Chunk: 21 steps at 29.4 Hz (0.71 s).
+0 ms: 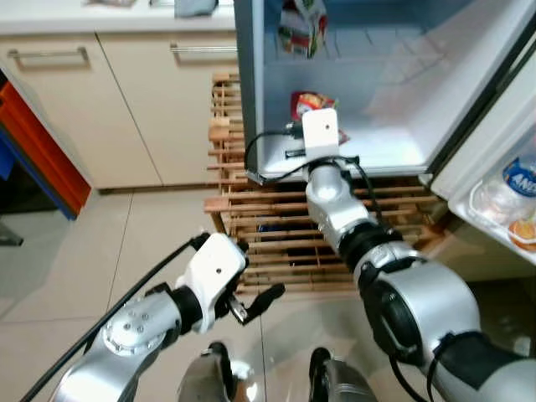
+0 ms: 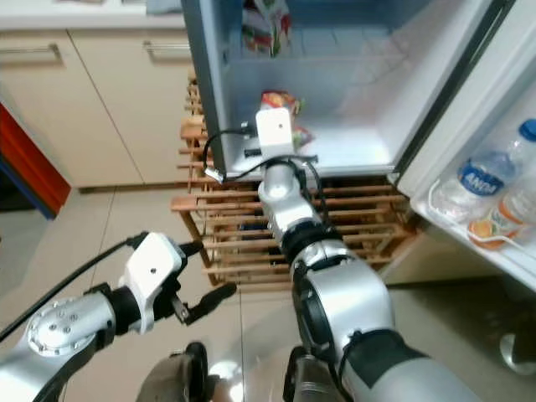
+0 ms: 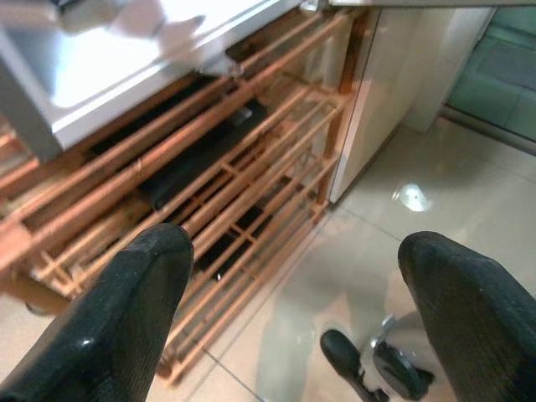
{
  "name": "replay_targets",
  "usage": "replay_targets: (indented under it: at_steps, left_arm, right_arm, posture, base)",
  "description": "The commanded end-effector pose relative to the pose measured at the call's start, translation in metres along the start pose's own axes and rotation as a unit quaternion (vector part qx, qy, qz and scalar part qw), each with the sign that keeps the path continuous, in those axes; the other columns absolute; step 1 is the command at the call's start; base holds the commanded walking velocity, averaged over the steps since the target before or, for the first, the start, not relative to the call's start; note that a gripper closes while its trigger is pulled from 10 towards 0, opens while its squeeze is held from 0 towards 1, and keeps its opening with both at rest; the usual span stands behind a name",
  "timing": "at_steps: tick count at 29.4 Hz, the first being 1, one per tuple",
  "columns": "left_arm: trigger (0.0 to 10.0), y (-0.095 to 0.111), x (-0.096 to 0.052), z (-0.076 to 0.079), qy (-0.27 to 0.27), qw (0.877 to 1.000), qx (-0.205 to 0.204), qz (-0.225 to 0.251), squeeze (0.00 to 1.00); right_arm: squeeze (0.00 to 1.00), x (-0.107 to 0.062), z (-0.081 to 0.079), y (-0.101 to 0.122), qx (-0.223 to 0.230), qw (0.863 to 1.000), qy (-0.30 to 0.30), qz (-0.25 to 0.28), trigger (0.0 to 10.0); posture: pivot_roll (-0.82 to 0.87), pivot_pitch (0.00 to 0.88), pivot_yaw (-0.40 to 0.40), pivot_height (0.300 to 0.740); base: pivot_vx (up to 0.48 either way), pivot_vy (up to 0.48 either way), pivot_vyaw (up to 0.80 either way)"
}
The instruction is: Restocking fridge
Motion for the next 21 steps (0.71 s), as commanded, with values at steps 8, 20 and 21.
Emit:
replay_targets:
  at_steps: [8,20,21]
  left_arm:
    - [10.0,-0.005,-0.011,0.004,0.014,1.000,0.001,-0.021,0.00]
    - [10.0,0.006,0.002,-0.019,0.124,0.990,-0.042,0.049,0.00]
    - [10.0,0.006,0.002,-0.019,0.124,0.990,-0.042,0.049,0.00]
  right_arm:
    - [0.00,0.006,0.019,-0.010,0.049,0.995,-0.053,-0.062,0.0]
    - [0.00,-0.008,-0.014,0.016,0.070,0.996,-0.009,0.048,0.0]
    - [0.00,-0.008,-0.014,0.016,0.070,0.996,-0.009,0.048,0.0]
  posture:
    - [0.30,0.244,-0.004,0.740]
    - [0.21,0.211,-0.015,0.740]
    - [0.21,0.211,-0.015,0.740]
  base:
    - [0.000,0.000,0.00]
    - [0.000,0.000,0.00]
    - [0.000,0.000,0.00]
Point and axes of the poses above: a point about 5 cm out from each wrist's last joint towards the gripper, its own x axis pointing out of the wrist towards the gripper, its own y axis along the axis of the wrist's last joint, z = x × y, the point moved 1 cm from there along x, pointing out of the wrist towards the gripper, and after that the axes turned 8 degrees about -x, right-handed, at the moved point
